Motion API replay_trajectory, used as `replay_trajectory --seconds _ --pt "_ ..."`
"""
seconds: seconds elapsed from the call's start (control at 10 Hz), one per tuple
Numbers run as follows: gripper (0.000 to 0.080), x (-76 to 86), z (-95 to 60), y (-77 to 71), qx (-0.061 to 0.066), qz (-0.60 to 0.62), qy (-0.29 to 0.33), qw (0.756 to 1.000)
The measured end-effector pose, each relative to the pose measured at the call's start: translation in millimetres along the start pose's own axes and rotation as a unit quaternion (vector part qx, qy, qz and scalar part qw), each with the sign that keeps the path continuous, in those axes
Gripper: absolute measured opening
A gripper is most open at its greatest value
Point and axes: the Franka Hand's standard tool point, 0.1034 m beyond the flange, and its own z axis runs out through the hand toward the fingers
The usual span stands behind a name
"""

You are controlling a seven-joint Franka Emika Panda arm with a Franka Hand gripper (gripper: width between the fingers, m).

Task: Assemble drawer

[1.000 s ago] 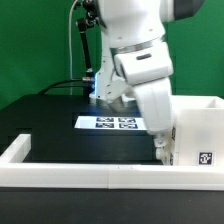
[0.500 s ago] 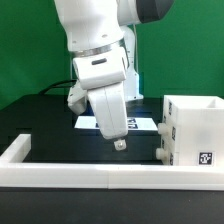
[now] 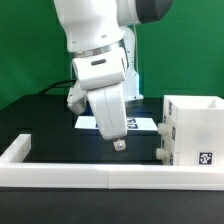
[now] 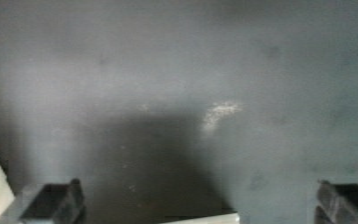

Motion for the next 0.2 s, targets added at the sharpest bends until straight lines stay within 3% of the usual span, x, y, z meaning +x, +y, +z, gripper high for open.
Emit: replay_trajectory --seconds 0.2 --pt "0.0649 0.0 0.1 -0.1 0.000 0.000 0.000 1.000"
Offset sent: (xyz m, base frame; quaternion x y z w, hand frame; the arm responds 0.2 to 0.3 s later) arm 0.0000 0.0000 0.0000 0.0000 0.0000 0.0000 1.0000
